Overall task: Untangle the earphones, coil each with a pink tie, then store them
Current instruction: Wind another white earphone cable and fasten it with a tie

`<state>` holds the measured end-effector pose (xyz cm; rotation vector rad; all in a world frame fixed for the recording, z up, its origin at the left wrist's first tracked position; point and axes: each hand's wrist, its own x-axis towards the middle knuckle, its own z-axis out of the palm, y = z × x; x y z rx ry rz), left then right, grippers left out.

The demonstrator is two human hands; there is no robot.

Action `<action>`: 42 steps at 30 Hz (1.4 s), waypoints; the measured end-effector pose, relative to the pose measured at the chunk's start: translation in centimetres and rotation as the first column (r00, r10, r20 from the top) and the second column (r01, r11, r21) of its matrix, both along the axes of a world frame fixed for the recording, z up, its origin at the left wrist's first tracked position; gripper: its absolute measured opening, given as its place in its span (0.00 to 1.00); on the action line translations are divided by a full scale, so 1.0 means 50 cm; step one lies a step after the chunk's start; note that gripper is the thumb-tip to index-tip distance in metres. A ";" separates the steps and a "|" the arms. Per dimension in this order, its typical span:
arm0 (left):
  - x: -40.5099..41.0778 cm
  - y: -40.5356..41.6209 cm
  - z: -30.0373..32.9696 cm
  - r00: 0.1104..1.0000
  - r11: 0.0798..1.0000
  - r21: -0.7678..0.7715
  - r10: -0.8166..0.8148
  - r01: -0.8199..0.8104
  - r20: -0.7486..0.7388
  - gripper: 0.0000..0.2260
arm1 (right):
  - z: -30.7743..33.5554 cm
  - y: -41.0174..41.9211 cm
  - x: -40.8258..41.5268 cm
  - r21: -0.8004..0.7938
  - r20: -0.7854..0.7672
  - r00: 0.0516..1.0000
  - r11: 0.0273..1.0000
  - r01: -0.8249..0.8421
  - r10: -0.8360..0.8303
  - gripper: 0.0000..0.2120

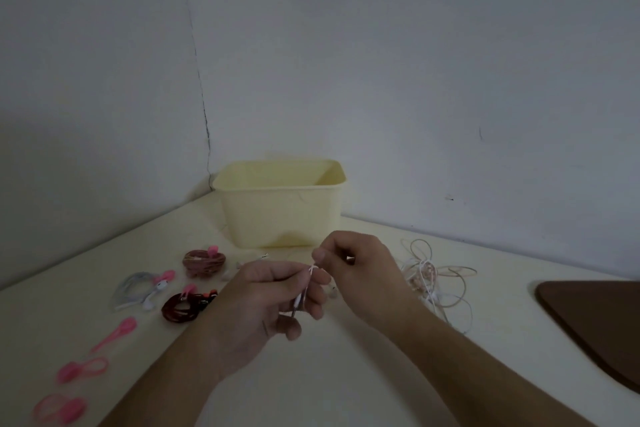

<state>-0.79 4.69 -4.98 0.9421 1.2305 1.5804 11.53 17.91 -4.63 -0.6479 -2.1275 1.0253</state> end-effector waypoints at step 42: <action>0.001 0.022 -0.012 0.897 0.964 -0.006 0.246 -0.267 -0.368 0.15 | 0.020 -0.030 0.007 0.081 0.161 0.987 0.997 -0.007 -0.006 0.14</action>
